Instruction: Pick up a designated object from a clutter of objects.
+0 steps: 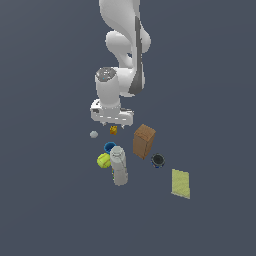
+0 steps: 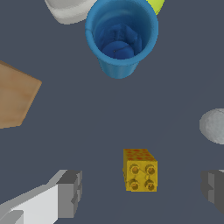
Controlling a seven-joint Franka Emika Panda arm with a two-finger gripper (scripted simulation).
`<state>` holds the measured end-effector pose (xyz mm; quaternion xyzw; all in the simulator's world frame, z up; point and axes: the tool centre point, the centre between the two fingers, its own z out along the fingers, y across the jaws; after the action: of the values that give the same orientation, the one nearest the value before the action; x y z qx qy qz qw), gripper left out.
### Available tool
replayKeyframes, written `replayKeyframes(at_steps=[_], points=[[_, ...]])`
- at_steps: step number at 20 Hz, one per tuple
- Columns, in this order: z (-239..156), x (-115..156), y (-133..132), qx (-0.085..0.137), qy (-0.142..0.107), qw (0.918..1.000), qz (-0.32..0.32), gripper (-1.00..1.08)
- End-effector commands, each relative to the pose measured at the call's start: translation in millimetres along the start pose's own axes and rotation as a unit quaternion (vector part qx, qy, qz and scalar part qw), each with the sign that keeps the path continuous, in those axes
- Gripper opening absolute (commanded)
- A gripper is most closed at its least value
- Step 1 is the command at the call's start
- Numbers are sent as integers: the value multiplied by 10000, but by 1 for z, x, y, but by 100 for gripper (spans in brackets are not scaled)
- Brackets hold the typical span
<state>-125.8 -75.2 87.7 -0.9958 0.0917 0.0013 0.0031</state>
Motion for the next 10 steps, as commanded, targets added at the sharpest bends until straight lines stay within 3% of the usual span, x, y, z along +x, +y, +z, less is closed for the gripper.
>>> replayKeyframes(at_steps=[1, 10], points=[[7, -8, 5, -13, 10, 10000, 46, 100], [15, -19, 10, -28, 12, 9999, 101, 100]])
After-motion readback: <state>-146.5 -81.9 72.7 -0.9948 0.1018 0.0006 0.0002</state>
